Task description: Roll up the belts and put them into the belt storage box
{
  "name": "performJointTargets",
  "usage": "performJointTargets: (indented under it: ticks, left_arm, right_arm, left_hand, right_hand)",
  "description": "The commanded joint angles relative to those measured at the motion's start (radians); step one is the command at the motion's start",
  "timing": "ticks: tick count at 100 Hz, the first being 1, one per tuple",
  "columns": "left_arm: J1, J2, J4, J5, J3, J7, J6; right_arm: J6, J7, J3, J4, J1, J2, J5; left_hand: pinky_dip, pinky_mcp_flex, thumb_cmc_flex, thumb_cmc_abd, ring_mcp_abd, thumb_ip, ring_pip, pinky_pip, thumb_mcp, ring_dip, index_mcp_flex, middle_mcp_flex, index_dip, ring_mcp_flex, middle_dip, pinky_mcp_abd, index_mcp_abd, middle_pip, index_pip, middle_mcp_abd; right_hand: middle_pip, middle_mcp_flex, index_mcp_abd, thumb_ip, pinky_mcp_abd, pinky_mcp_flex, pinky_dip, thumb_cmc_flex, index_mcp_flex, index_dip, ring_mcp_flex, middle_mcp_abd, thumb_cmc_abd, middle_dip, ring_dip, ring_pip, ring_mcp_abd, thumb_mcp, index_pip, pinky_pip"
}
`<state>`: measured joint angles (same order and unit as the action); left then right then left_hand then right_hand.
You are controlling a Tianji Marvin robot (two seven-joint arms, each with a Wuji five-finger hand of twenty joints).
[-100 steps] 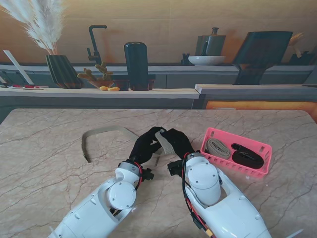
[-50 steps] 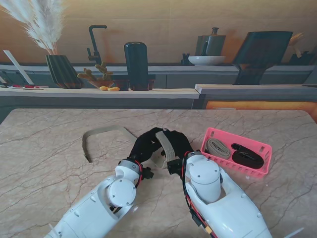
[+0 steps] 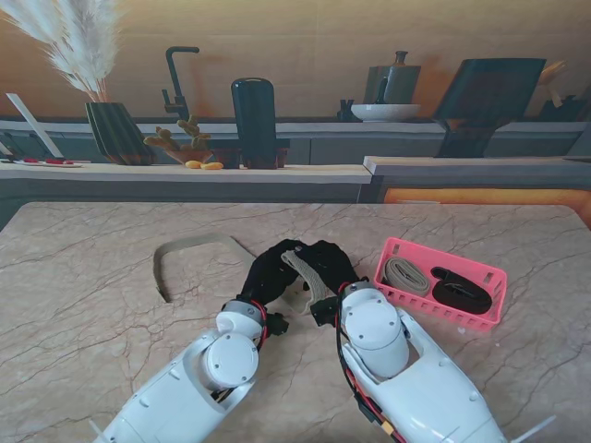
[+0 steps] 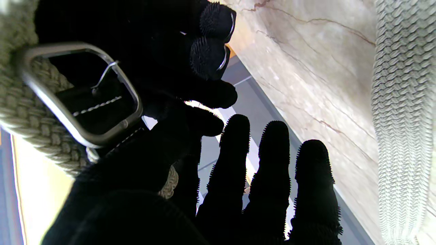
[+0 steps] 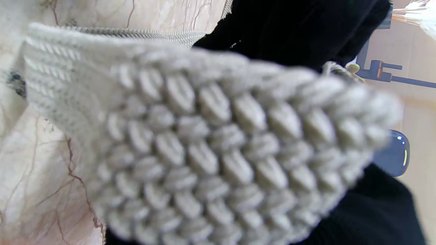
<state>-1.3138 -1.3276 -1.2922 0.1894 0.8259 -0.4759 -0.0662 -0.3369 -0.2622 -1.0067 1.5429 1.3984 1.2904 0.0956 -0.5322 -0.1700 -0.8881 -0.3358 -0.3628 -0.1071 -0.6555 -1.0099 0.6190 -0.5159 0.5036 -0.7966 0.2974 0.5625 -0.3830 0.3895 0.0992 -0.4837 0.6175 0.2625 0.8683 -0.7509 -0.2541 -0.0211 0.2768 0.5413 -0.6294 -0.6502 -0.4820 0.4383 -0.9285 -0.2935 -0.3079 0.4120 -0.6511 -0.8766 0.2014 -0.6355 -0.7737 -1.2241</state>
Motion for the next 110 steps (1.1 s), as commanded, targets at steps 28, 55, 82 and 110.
performJointTargets:
  ticks: [28,55,82,110]
  left_arm:
    - [-0.006,-0.004,-0.002,0.109,-0.013,-0.053,-0.015]
    - [-0.006,-0.009,0.01,0.103,-0.016,-0.065,-0.049]
    - [-0.003,0.0,0.021,0.107,-0.02,-0.041,-0.108]
    - [-0.002,0.002,0.039,0.139,-0.025,-0.06,-0.213]
  right_arm:
    - [-0.037,-0.032,0.006,0.01,-0.011,0.023,0.013]
    - [-0.076,-0.051,0.018,-0.01,-0.034,0.037,0.016]
    - [-0.1,-0.073,0.03,-0.055,-0.067,0.054,0.019]
    - [-0.134,-0.095,0.03,-0.091,-0.093,0.071,0.039]
  left_hand:
    - [0.0,-0.007,0.111,-0.102,0.102,0.067,0.035,-0.003,0.097,-0.004,-0.32,0.334,0.077,-0.067,0.005,-0.01,0.022,0.033,-0.043,-0.106]
    - [0.012,0.039,0.081,-0.077,0.147,0.084,0.069,0.013,0.14,-0.012,-0.352,0.448,-0.029,-0.127,0.022,-0.062,-0.103,0.039,-0.191,-0.145]
    - [0.036,0.054,0.066,-0.086,0.189,0.079,0.119,0.052,0.176,0.0,-0.346,0.449,-0.013,-0.144,0.03,-0.103,-0.344,0.06,-0.161,-0.186]
    - [0.055,0.061,-0.047,-0.031,0.234,0.062,0.152,0.081,0.247,0.011,-0.17,0.394,0.065,-0.142,0.035,-0.128,-0.448,0.055,0.028,-0.212]
  right_hand:
    - [0.042,-0.027,0.173,-0.017,0.007,0.033,0.018,-0.098,0.053,-0.071,-0.045,0.014,-0.039,0.02,-0.01,-0.035,-0.008,-0.147,-0.042,-0.065]
    - [0.059,-0.028,0.172,0.007,0.0,0.102,0.021,-0.103,0.051,-0.084,-0.113,0.004,-0.06,-0.006,-0.013,-0.078,-0.035,-0.238,-0.06,-0.113]
    - [0.089,-0.061,0.186,-0.026,-0.079,0.253,0.021,-0.142,0.03,-0.099,-0.26,-0.003,-0.062,-0.014,-0.022,-0.221,-0.165,-0.262,-0.104,-0.227]
    - [0.127,-0.095,0.188,-0.06,-0.171,0.421,0.043,-0.172,0.003,-0.126,-0.399,-0.014,-0.058,-0.011,-0.017,-0.371,-0.317,-0.27,-0.144,-0.307]
